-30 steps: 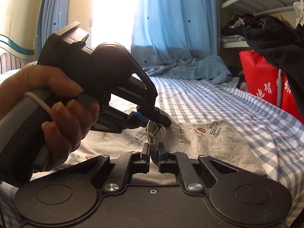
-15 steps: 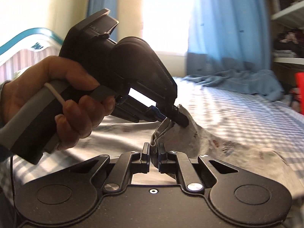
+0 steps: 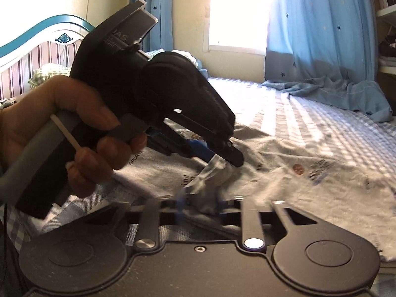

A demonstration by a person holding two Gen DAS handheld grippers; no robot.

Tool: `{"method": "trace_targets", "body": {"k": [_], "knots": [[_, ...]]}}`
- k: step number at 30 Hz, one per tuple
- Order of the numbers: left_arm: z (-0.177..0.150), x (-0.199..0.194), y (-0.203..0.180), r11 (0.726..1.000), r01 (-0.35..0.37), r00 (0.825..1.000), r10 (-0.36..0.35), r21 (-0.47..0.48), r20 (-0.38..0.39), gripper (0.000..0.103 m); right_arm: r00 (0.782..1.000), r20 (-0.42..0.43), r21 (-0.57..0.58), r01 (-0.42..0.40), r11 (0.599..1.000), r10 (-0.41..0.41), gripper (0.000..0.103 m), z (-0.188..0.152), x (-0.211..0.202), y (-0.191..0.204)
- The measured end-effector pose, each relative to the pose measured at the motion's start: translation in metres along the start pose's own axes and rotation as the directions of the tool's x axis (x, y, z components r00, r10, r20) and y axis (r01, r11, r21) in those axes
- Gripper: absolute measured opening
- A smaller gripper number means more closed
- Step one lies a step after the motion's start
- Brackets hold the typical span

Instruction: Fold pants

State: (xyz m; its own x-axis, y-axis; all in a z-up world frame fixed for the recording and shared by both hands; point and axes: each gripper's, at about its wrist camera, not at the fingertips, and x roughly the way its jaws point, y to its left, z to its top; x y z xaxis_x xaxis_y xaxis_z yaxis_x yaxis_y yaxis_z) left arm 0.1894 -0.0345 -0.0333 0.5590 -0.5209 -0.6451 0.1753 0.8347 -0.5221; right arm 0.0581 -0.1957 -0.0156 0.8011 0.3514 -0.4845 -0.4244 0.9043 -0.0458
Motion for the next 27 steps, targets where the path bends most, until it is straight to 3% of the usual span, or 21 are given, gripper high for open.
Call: {"method": "trace_targets", "body": {"k": [1, 3, 5, 8, 11, 13, 18, 20, 21, 23, 25, 27], "knots": [[-0.001, -0.006, -0.002, 1.000, -0.022, 0.999, 0.022, 0.006, 0.027, 0.068, 1.000, 0.015, -0.009, 0.014, 1.000, -0.014, 0.057, -0.001, -0.006, -0.004], [-0.003, -0.017, -0.014, 0.993, -0.107, 0.990, 0.101, 0.055, 0.102, 0.081, 0.996, 0.060, -0.028, 0.062, 0.998, -0.060, 0.078, -0.004, -0.022, -0.015], [-0.006, -0.020, -0.029, 0.974, -0.193, 0.970, 0.171, 0.121, 0.172, 0.088, 0.983, 0.096, -0.045, 0.164, 0.985, -0.159, 0.091, -0.007, -0.038, -0.032], [-0.011, -0.013, -0.049, 0.945, -0.274, 0.946, 0.230, 0.179, 0.229, 0.094, 0.929, 0.142, -0.069, 0.353, 0.933, -0.341, 0.102, -0.010, -0.053, -0.065], [-0.020, 0.003, -0.064, 0.907, -0.369, 0.916, 0.318, 0.203, 0.246, 0.096, 0.870, 0.126, -0.074, 0.488, 0.870, -0.477, 0.102, -0.009, -0.050, -0.106], [-0.025, 0.013, -0.069, 0.892, -0.401, 0.904, 0.349, 0.210, 0.245, 0.096, 0.847, 0.119, -0.065, 0.527, 0.847, -0.518, 0.102, -0.007, -0.039, -0.134], [-0.034, 0.027, -0.060, 0.868, -0.463, 0.878, 0.420, 0.182, 0.229, 0.099, 0.844, 0.081, -0.091, 0.537, 0.839, -0.531, 0.102, 0.000, -0.001, -0.177], [-0.036, 0.028, -0.054, 0.865, -0.468, 0.874, 0.422, 0.182, 0.242, 0.103, 0.851, 0.053, -0.141, 0.525, 0.839, -0.523, 0.102, 0.001, 0.019, -0.189], [-0.038, 0.027, -0.051, 0.866, -0.465, 0.874, 0.417, 0.182, 0.248, 0.103, 0.843, 0.030, -0.163, 0.534, 0.830, -0.537, 0.102, -0.002, 0.029, -0.195], [-0.037, 0.026, -0.042, 0.882, -0.439, 0.886, 0.392, 0.172, 0.250, 0.103, 0.809, -0.043, -0.187, 0.570, 0.800, -0.587, 0.102, -0.007, 0.044, -0.208], [-0.037, 0.025, -0.040, 0.888, -0.430, 0.888, 0.383, 0.164, 0.252, 0.103, 0.803, -0.052, -0.126, 0.584, 0.802, -0.593, 0.102, -0.006, 0.038, -0.221], [-0.038, 0.026, -0.041, 0.882, -0.439, 0.885, 0.390, 0.173, 0.255, 0.103, 0.754, -0.055, -0.160, 0.641, 0.751, -0.655, 0.102, -0.012, 0.038, -0.229]]}}
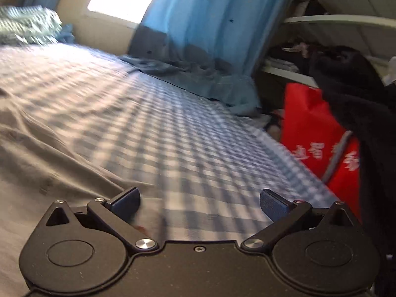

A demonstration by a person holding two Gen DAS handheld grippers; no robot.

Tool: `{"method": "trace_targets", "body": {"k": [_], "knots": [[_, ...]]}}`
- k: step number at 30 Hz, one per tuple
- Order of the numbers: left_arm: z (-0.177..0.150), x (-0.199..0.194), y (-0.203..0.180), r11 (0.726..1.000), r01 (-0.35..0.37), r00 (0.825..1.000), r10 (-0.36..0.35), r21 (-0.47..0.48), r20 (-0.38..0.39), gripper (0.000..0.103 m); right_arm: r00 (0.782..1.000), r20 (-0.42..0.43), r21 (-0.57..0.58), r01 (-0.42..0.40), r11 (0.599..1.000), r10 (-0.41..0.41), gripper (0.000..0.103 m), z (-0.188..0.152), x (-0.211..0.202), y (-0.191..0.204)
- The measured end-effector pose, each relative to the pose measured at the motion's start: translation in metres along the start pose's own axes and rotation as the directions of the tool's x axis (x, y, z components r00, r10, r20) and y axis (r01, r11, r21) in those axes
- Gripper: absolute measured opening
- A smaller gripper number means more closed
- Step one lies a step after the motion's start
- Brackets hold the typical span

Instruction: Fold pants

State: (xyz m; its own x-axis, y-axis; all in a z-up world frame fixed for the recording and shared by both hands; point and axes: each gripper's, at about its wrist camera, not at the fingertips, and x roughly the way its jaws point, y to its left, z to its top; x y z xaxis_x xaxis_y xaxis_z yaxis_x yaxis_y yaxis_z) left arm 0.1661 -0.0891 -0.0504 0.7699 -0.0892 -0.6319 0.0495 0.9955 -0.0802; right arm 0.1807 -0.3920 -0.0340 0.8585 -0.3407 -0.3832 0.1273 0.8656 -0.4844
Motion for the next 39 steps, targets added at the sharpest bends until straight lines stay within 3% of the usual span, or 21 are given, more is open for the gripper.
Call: {"method": "trace_targets", "body": {"k": [4, 9, 12, 17, 20, 22, 24, 26, 29, 34, 36, 39], "knots": [[0.000, 0.000, 0.000, 1.000, 0.002, 1.000, -0.002, -0.002, 0.001, 0.103, 0.999, 0.014, 0.043, 0.035, 0.998, -0.035, 0.102, -0.008, -0.011, -0.013], [0.000, 0.000, -0.001, 1.000, -0.002, 1.000, 0.002, 0.002, 0.001, 0.103, 0.993, 0.099, 0.103, 0.049, 0.994, -0.059, 0.102, -0.030, -0.073, -0.012], [0.000, 0.000, -0.002, 1.000, -0.002, 1.000, 0.002, 0.002, 0.001, 0.103, 0.995, 0.058, 0.091, 0.075, 0.993, -0.081, 0.102, -0.053, -0.089, 0.004], [0.000, 0.000, -0.002, 1.000, -0.002, 1.000, 0.002, 0.002, 0.001, 0.103, 0.994, 0.051, 0.266, 0.084, 0.960, -0.101, 0.102, -0.070, -0.092, 0.002], [0.000, 0.000, -0.002, 1.000, -0.001, 1.000, 0.001, 0.001, 0.002, 0.103, 0.991, 0.022, 0.243, 0.120, 0.963, -0.129, 0.102, -0.058, -0.096, 0.005], [0.000, 0.000, -0.004, 1.000, -0.003, 1.000, 0.003, 0.003, 0.002, 0.103, 0.987, 0.064, 0.235, 0.131, 0.963, -0.150, 0.102, -0.053, -0.108, 0.011], [0.000, 0.000, -0.004, 1.000, -0.003, 1.000, 0.003, 0.002, 0.002, 0.103, 0.988, 0.097, 0.229, 0.097, 0.969, -0.122, 0.102, -0.051, -0.115, 0.018], [0.001, -0.001, -0.002, 1.000, 0.005, 1.000, -0.005, -0.003, 0.002, 0.103, 0.996, 0.056, 0.175, 0.059, 0.983, -0.070, 0.102, -0.050, -0.109, 0.027], [0.004, -0.011, 0.006, 0.995, 0.086, 0.996, -0.085, -0.042, 0.008, 0.103, 0.996, 0.044, 0.180, 0.073, 0.981, -0.082, 0.102, -0.047, -0.108, 0.032], [0.005, -0.050, 0.041, 0.956, 0.221, 0.975, -0.218, -0.195, 0.039, 0.103, 0.994, 0.072, 0.212, 0.060, 0.975, -0.077, 0.102, -0.022, -0.111, 0.033], [0.000, -0.070, 0.063, 0.945, 0.220, 0.975, -0.210, -0.242, 0.067, 0.103, 0.994, 0.108, 0.200, 0.014, 0.980, -0.036, 0.102, -0.001, -0.111, 0.042], [-0.011, -0.098, 0.101, 0.937, 0.156, 0.985, -0.125, -0.312, 0.116, 0.103, 0.983, 0.172, 0.126, -0.078, 0.989, 0.056, 0.102, 0.035, -0.110, 0.068]]}}
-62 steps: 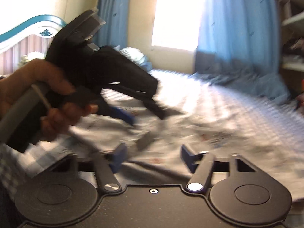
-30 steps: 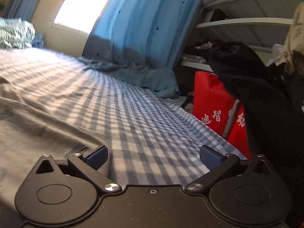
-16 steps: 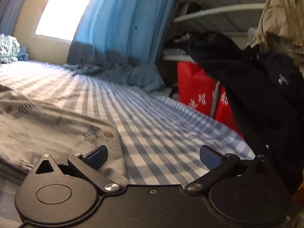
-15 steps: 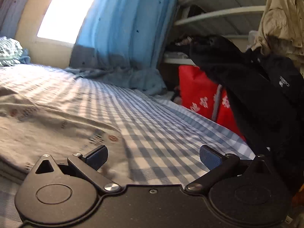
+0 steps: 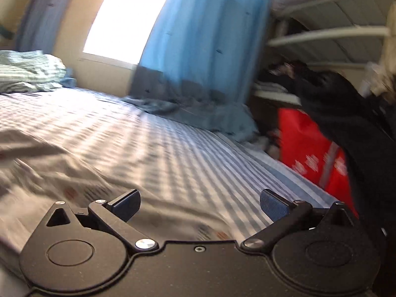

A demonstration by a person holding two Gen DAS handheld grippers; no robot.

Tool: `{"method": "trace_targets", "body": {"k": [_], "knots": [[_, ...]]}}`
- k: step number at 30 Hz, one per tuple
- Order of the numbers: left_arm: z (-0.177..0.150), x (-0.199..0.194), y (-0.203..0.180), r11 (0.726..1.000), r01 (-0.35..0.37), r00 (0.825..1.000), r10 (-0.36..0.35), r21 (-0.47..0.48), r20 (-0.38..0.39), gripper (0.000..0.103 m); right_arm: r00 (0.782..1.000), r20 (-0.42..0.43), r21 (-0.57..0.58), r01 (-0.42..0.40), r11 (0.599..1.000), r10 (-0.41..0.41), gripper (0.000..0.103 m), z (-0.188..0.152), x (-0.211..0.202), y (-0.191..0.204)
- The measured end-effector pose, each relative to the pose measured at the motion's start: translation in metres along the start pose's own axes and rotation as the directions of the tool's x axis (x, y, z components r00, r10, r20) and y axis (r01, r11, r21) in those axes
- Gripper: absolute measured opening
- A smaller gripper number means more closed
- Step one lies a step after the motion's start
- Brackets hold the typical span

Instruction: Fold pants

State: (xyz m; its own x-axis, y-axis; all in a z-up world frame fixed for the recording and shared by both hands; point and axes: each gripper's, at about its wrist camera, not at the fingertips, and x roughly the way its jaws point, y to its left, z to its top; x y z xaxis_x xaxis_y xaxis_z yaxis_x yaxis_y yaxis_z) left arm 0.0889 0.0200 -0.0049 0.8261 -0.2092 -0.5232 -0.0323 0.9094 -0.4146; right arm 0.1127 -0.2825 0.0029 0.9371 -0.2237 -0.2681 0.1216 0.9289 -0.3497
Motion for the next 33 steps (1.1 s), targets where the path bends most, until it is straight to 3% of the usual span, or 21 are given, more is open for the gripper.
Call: {"method": "trace_targets", "body": {"k": [2, 4, 6, 8, 10, 12, 14, 16, 17, 18, 22, 24, 25, 26, 27, 28, 29, 33], "knots": [[0.004, -0.018, 0.026, 0.997, -0.049, 0.998, 0.051, -0.051, 0.040, 0.103, 0.995, 0.028, -0.045, -0.093, 0.995, 0.094, 0.102, 0.022, 0.007, 0.023], [0.003, -0.030, 0.051, 0.989, -0.097, 0.993, 0.104, -0.108, 0.059, 0.103, 0.968, 0.025, -0.087, -0.248, 0.965, 0.251, 0.102, 0.045, 0.018, 0.048], [0.002, -0.039, 0.078, 0.979, -0.127, 0.988, 0.139, -0.161, 0.065, 0.103, 0.906, -0.007, -0.126, -0.420, 0.899, 0.423, 0.102, 0.072, 0.034, 0.074], [0.001, -0.042, 0.099, 0.973, -0.133, 0.988, 0.146, -0.190, 0.057, 0.103, 0.818, -0.077, -0.166, -0.574, 0.802, 0.570, 0.102, 0.099, 0.053, 0.105], [-0.001, -0.041, 0.113, 0.969, -0.134, 0.988, 0.146, -0.208, 0.043, 0.103, 0.694, -0.155, -0.180, -0.719, 0.671, 0.703, 0.102, 0.125, 0.075, 0.137], [-0.003, -0.041, 0.124, 0.971, -0.106, 0.992, 0.117, -0.213, 0.041, 0.103, 0.535, -0.236, -0.149, -0.845, 0.514, 0.811, 0.102, 0.147, 0.093, 0.177], [-0.005, -0.043, 0.128, 0.979, -0.072, 0.994, 0.086, -0.193, 0.062, 0.103, 0.355, -0.330, -0.076, -0.934, 0.350, 0.875, 0.102, 0.162, 0.106, 0.223], [-0.007, -0.045, 0.130, 0.984, -0.054, 0.996, 0.066, -0.168, 0.067, 0.103, 0.157, -0.431, 0.035, -0.981, 0.191, 0.889, 0.102, 0.169, 0.118, 0.266], [-0.010, -0.045, 0.130, 0.987, -0.047, 0.996, 0.058, -0.154, 0.068, 0.103, 0.089, -0.469, 0.066, -0.989, 0.135, 0.879, 0.102, 0.171, 0.122, 0.283], [-0.011, -0.045, 0.131, 0.989, -0.043, 0.996, 0.053, -0.143, 0.070, 0.103, 0.047, -0.503, 0.068, -0.993, 0.094, 0.863, 0.102, 0.171, 0.121, 0.300], [-0.010, -0.044, 0.132, 0.992, -0.039, 0.996, 0.048, -0.117, 0.080, 0.103, -0.009, -0.575, 0.036, -0.999, 0.014, 0.818, 0.096, 0.171, 0.116, 0.342], [-0.008, -0.041, 0.134, 0.992, -0.027, 0.996, 0.037, -0.120, 0.084, 0.103, -0.041, -0.588, 0.062, -0.998, -0.006, 0.807, 0.076, 0.170, 0.116, 0.352], [-0.007, -0.040, 0.136, 0.992, -0.019, 0.996, 0.030, -0.125, 0.086, 0.103, -0.029, -0.591, 0.043, -0.999, -0.004, 0.806, 0.074, 0.170, 0.113, 0.354], [-0.006, -0.040, 0.137, 0.991, -0.008, 0.996, 0.020, -0.132, 0.090, 0.103, -0.026, -0.591, 0.020, -1.000, -0.017, 0.806, 0.062, 0.170, 0.111, 0.354], [-0.005, -0.038, 0.138, 0.990, 0.000, 0.996, 0.013, -0.139, 0.093, 0.103, -0.034, -0.586, 0.004, -0.999, -0.039, 0.809, 0.043, 0.171, 0.109, 0.351], [-0.003, -0.037, 0.139, 0.989, 0.010, 0.995, 0.005, -0.149, 0.097, 0.103, -0.041, -0.572, 0.004, -0.999, -0.048, 0.819, 0.035, 0.172, 0.110, 0.346], [-0.001, -0.035, 0.140, 0.987, 0.018, 0.995, -0.002, -0.158, 0.102, 0.103, -0.034, -0.549, 0.006, -0.999, -0.037, 0.835, 0.027, 0.175, 0.111, 0.341], [0.004, -0.026, 0.139, 0.986, 0.042, 0.993, -0.024, -0.164, 0.114, 0.103, -0.025, -0.468, -0.016, -0.999, -0.037, 0.883, 0.017, 0.185, 0.109, 0.309]]}}
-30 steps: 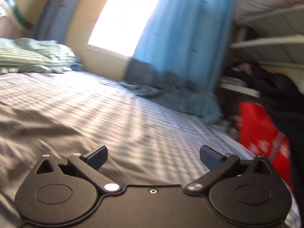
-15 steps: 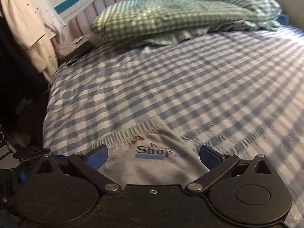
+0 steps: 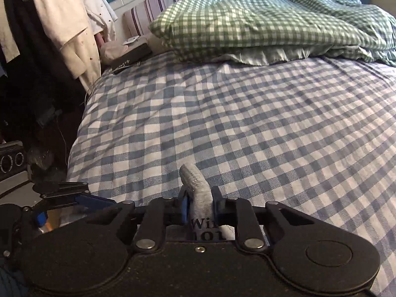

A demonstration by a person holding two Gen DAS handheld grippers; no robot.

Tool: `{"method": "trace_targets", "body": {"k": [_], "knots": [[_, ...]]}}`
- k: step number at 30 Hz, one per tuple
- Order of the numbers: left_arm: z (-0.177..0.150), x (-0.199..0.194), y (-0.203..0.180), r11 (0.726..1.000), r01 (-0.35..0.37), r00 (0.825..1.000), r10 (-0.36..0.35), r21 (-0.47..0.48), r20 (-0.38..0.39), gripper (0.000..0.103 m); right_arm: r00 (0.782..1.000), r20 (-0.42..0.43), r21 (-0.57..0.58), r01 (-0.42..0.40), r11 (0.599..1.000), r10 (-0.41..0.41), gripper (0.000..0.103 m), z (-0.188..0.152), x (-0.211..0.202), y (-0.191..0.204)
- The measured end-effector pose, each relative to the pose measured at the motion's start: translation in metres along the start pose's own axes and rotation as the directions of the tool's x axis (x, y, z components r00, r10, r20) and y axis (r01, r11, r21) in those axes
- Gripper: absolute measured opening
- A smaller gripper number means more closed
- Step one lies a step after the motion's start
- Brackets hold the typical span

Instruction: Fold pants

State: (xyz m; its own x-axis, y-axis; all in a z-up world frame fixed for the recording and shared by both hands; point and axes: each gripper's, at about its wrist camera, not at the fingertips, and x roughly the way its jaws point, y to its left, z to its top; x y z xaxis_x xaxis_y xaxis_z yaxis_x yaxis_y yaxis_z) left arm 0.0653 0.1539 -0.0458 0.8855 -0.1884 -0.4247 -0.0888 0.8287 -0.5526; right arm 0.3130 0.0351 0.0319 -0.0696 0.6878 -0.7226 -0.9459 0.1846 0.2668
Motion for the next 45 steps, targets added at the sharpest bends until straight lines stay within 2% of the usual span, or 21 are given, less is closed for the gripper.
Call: {"method": "trace_targets", "body": {"k": [5, 7, 11, 13, 17, 19, 20, 21, 22, 23, 25, 27, 29, 30, 32, 34, 37, 41, 42, 44, 45], "knots": [[0.001, 0.020, -0.002, 0.998, 0.061, 0.998, -0.061, 0.008, -0.028, 0.103, 0.987, 0.148, -0.008, -0.065, 0.998, 0.066, 0.017, -0.007, -0.045, 0.010], [0.001, 0.029, -0.002, 0.996, 0.091, 0.996, -0.091, 0.005, -0.027, 0.103, 0.980, 0.188, -0.020, -0.070, 0.997, 0.073, 0.012, -0.009, -0.061, 0.015], [0.008, 0.040, -0.001, 0.992, 0.122, 0.992, -0.123, -0.017, -0.018, 0.103, 0.972, 0.223, -0.035, -0.062, 0.997, 0.068, 0.012, -0.011, -0.078, 0.020], [0.009, 0.044, 0.003, 0.994, 0.109, 0.994, -0.109, -0.031, -0.007, 0.101, 0.973, 0.224, -0.037, -0.056, 0.998, 0.063, 0.012, -0.011, -0.080, 0.021], [0.009, 0.041, 0.011, 0.993, 0.094, 0.996, -0.093, -0.068, 0.011, 0.090, 0.972, 0.231, -0.044, -0.044, 0.998, 0.053, 0.012, -0.012, -0.077, 0.020], [0.008, 0.040, 0.013, 0.993, 0.085, 0.996, -0.085, -0.085, 0.007, 0.073, 0.971, 0.236, -0.037, -0.037, 0.999, 0.045, 0.016, -0.013, -0.074, 0.018], [0.008, 0.040, 0.014, 0.993, 0.076, 0.997, -0.076, -0.094, 0.003, 0.067, 0.970, 0.240, -0.031, -0.027, 0.999, 0.034, 0.023, -0.013, -0.072, 0.017], [0.008, 0.040, 0.015, 0.992, 0.060, 0.998, -0.061, -0.107, 0.000, 0.053, 0.969, 0.247, -0.021, -0.011, 1.000, 0.016, 0.040, -0.013, -0.070, 0.016], [0.008, 0.041, 0.016, 0.991, 0.048, 0.999, -0.049, -0.124, -0.008, 0.040, 0.966, 0.258, -0.002, 0.013, 1.000, -0.012, 0.050, -0.013, -0.070, 0.014], [0.009, 0.042, 0.018, 0.989, 0.034, 0.999, -0.038, -0.145, -0.023, 0.036, 0.962, 0.269, 0.024, 0.026, 0.999, -0.032, 0.064, -0.014, -0.070, 0.012], [0.011, 0.042, 0.022, 0.984, 0.022, 0.999, -0.028, -0.177, -0.035, 0.029, 0.952, 0.297, 0.081, 0.048, 0.996, -0.070, 0.074, -0.017, -0.074, 0.008], [0.013, 0.041, 0.021, 0.981, 0.006, 0.999, -0.014, -0.193, -0.044, 0.027, 0.933, 0.313, 0.127, 0.143, 0.982, -0.177, 0.090, -0.026, -0.083, 0.011], [0.014, 0.039, 0.017, 0.978, -0.025, 0.999, 0.016, -0.206, -0.046, 0.025, 0.893, 0.313, 0.180, 0.279, 0.943, -0.324, 0.101, -0.044, -0.093, 0.018], [0.014, 0.036, 0.014, 0.976, -0.036, 0.999, 0.028, -0.213, -0.041, 0.024, 0.862, 0.297, 0.212, 0.361, 0.908, -0.412, 0.101, -0.056, -0.097, 0.022], [0.018, 0.025, 0.001, 0.980, -0.043, 0.999, 0.043, -0.196, -0.005, 0.021, 0.784, 0.227, 0.259, 0.524, 0.812, -0.578, 0.101, -0.084, -0.104, 0.031], [0.021, 0.013, -0.016, 0.988, -0.049, 0.998, 0.055, -0.146, 0.037, 0.020, 0.661, 0.136, 0.294, 0.684, 0.668, -0.738, 0.101, -0.119, -0.111, 0.041], [0.023, 0.008, -0.038, 0.993, -0.102, 0.993, 0.105, -0.056, 0.052, 0.020, 0.498, 0.074, 0.326, 0.807, 0.493, -0.864, 0.102, -0.172, -0.126, 0.062], [0.017, 0.027, -0.030, 0.983, -0.175, 0.984, 0.176, -0.061, 0.014, 0.020, 0.339, 0.005, 0.317, 0.892, 0.323, -0.941, 0.102, -0.227, -0.122, 0.087], [0.015, 0.030, -0.025, 0.980, -0.184, 0.983, 0.185, -0.073, 0.009, 0.020, 0.318, -0.012, 0.290, 0.909, 0.301, -0.948, 0.102, -0.235, -0.115, 0.091], [0.012, 0.033, -0.015, 0.974, -0.194, 0.981, 0.193, -0.118, -0.016, 0.020, 0.310, -0.049, 0.233, 0.928, 0.291, -0.949, 0.102, -0.247, -0.099, 0.094], [0.011, 0.033, -0.012, 0.972, -0.186, 0.983, 0.185, -0.142, -0.017, 0.020, 0.291, -0.027, 0.219, 0.935, 0.278, -0.956, 0.102, -0.251, -0.094, 0.097]]}}
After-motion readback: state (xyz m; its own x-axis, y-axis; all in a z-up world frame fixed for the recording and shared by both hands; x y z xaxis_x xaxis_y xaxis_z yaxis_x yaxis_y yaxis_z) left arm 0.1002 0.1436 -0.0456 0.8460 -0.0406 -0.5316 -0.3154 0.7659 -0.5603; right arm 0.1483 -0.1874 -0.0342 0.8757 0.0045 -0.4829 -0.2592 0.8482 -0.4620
